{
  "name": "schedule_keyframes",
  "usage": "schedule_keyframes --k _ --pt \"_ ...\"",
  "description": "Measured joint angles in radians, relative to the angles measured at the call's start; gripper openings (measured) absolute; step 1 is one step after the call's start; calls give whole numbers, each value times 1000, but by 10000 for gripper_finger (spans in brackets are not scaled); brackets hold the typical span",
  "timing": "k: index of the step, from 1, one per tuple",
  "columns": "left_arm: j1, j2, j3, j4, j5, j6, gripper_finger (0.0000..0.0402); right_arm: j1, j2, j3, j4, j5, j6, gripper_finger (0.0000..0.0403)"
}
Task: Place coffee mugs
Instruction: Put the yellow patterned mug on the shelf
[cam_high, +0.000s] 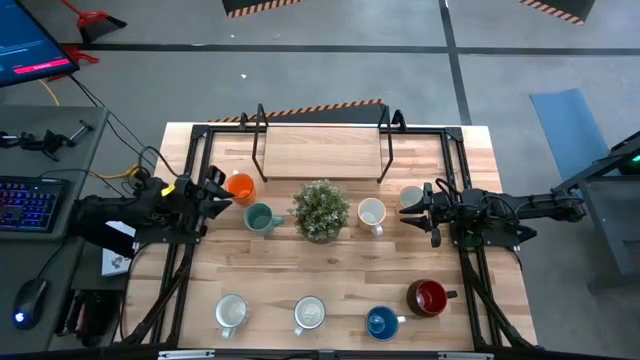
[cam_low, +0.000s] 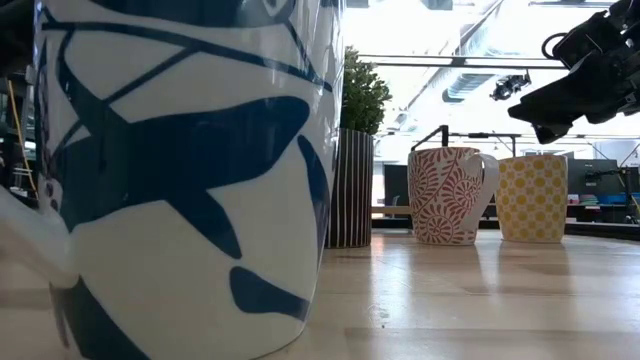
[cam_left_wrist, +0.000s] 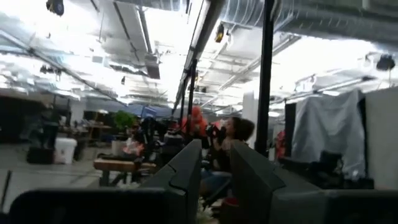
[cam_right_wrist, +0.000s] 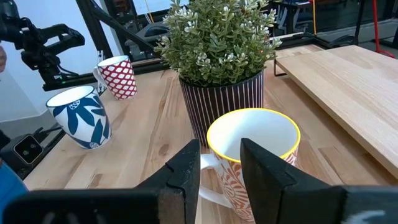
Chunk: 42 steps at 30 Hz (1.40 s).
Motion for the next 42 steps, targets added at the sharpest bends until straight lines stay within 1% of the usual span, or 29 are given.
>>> schedule_keyframes --k 5,13,21,23,28,35,38,42 --pt "0 0 0 -6 -12 -32 76 0 0 0 7 7 -4 97" --pt "2 0 0 -7 -28 -33 76 0 -1 0 42 11 83 97" --pt "2 0 0 -7 -37 -34 76 0 -1 0 99 12 69 97" --pt "2 0 0 -7 -46 -35 76 0 -1 0 105 13 55 97" --pt "2 0 0 -7 -86 -75 76 0 0 0 104 13 109 97" --pt "2 0 0 -7 -127 -100 76 0 0 0 94 33 111 97" --pt "2 0 0 -7 -160 -155 76 0 0 0 141 79 164 97" --pt "2 0 0 -7 -177 -200 76 0 -1 0 302 140 204 97"
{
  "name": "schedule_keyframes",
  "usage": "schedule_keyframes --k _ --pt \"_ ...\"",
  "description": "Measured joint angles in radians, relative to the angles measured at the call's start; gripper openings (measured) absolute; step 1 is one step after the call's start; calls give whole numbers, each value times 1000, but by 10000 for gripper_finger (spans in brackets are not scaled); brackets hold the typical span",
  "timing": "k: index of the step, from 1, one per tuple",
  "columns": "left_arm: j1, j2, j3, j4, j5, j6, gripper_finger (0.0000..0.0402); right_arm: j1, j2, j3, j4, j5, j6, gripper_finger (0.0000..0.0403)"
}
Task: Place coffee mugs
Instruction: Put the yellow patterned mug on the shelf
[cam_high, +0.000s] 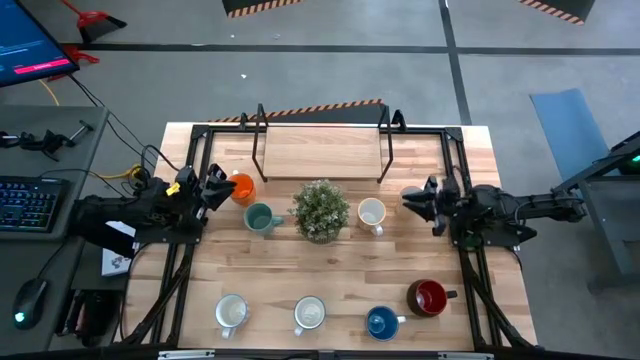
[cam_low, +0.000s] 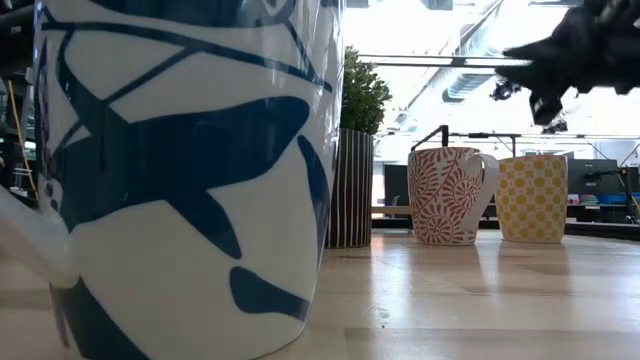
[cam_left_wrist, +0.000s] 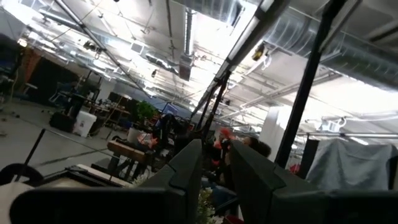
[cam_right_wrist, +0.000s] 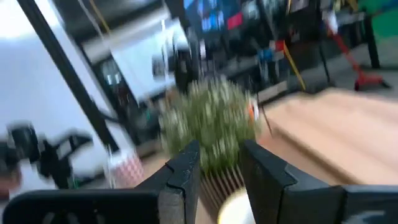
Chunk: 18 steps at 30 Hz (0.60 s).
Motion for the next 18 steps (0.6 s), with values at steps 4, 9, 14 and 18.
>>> schedule_keyframes --k 4,9,14,18 --pt "0 0 0 0 -8 0 76 0 0 0 110 41 -44 97" --pt "0 0 0 0 -22 16 76 0 0 0 144 51 -51 97" --pt "0 0 0 -1 -22 17 76 0 0 0 125 61 -52 97" --pt "0 0 0 -1 -22 8 76 0 0 0 43 62 -15 97"
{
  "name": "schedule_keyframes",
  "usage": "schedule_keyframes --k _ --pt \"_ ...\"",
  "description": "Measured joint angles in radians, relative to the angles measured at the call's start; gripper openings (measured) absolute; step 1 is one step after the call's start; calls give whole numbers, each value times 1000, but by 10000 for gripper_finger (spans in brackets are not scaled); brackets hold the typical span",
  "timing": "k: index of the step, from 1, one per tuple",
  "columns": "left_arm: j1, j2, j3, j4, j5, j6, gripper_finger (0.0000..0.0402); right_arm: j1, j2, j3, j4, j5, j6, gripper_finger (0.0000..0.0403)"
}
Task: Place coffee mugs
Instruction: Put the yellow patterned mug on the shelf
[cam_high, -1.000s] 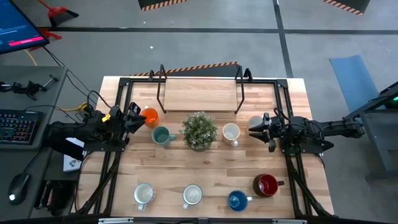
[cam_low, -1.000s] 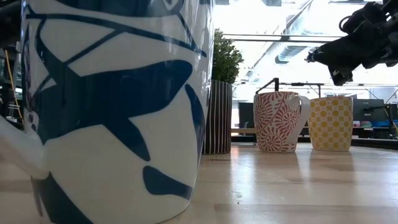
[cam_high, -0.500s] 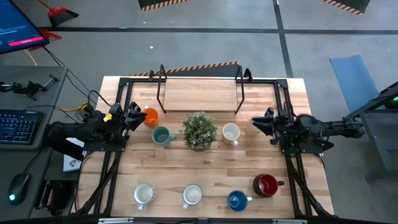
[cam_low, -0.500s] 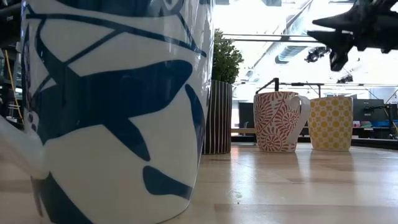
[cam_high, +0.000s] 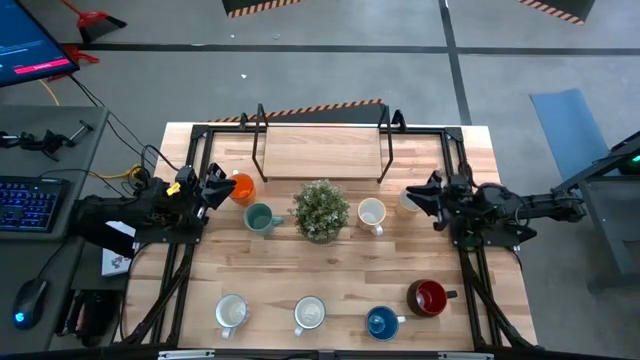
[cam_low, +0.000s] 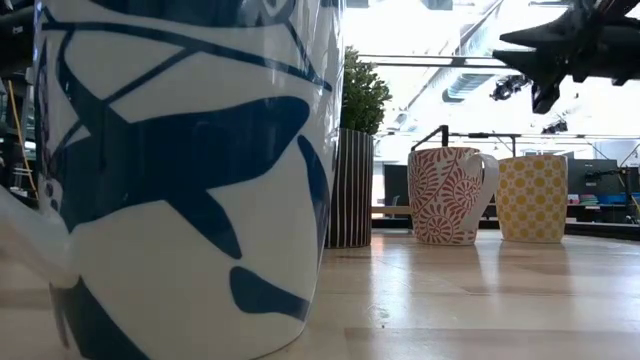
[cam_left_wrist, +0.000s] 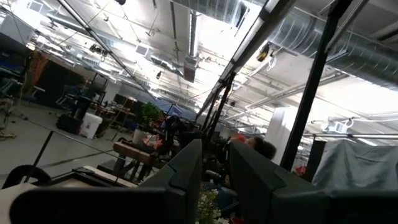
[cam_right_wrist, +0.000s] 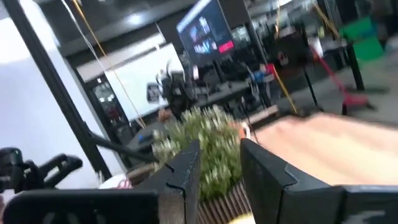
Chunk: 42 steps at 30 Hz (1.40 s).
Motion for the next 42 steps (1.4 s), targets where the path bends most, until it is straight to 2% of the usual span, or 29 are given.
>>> schedule_keyframes --k 4,7,10,15,20,24,27,30,34,38,42 --pt "0 0 0 0 0 -21 76 0 0 4 -16 34 102 97" --pt "0 0 0 0 0 -44 76 0 0 59 -38 20 62 97" --pt "0 0 0 1 0 -44 76 0 6 165 -139 22 4 97" --pt "0 0 0 0 -8 -42 76 0 109 406 -509 89 -39 97" --pt "0 0 0 -6 -10 -43 76 0 309 619 -941 159 129 97" --pt "0 0 0 -18 -12 -43 76 0 470 746 -1164 164 279 97" --pt "0 0 0 -35 -19 -43 76 0 579 818 -1245 149 323 97" --pt "0 0 0 -53 -20 -43 76 0 681 859 -1253 125 300 97" --pt "0 0 0 -64 -20 -51 76 0 794 870 -1268 94 287 97" --pt "0 0 0 -65 -20 -78 76 -21 895 869 -1327 7 371 97" --pt "0 0 0 -70 -20 -78 76 -33 967 869 -1331 -31 385 97"
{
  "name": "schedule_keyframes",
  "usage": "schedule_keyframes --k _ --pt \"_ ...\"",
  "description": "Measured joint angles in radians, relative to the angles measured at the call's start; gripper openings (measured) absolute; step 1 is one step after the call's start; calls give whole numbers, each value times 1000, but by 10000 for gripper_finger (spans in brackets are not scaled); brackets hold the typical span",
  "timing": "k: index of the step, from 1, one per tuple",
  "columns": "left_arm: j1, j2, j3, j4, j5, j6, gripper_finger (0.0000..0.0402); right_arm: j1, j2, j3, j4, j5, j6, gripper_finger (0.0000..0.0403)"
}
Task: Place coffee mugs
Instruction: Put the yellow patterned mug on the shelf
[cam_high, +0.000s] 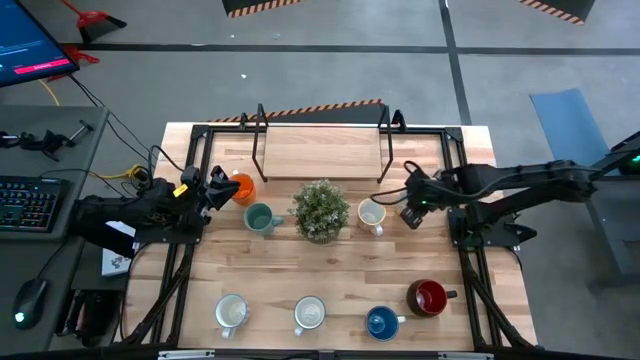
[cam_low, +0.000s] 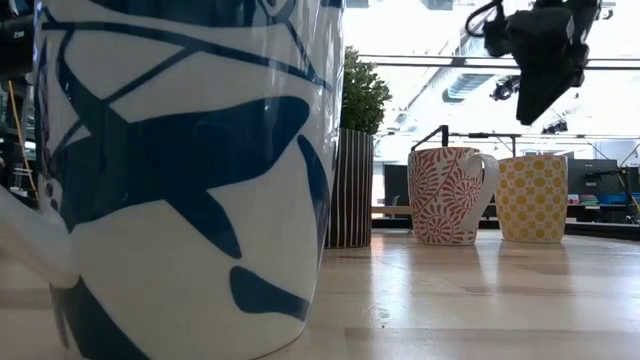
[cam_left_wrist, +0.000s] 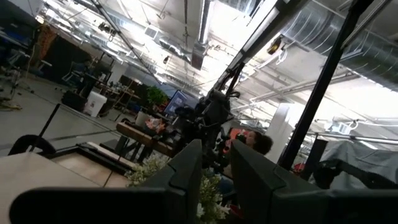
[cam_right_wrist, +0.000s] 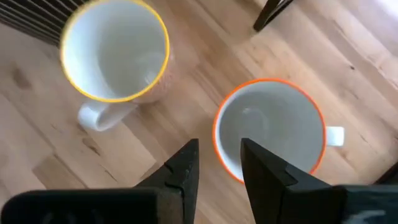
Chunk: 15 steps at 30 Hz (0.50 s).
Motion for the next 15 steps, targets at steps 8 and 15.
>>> schedule_keyframes --k 8,15 --pt "0 0 0 -31 0 -1 76 0 102 0 1 2 21 97" --pt "0 0 0 -36 0 0 76 0 146 0 27 -3 144 97"
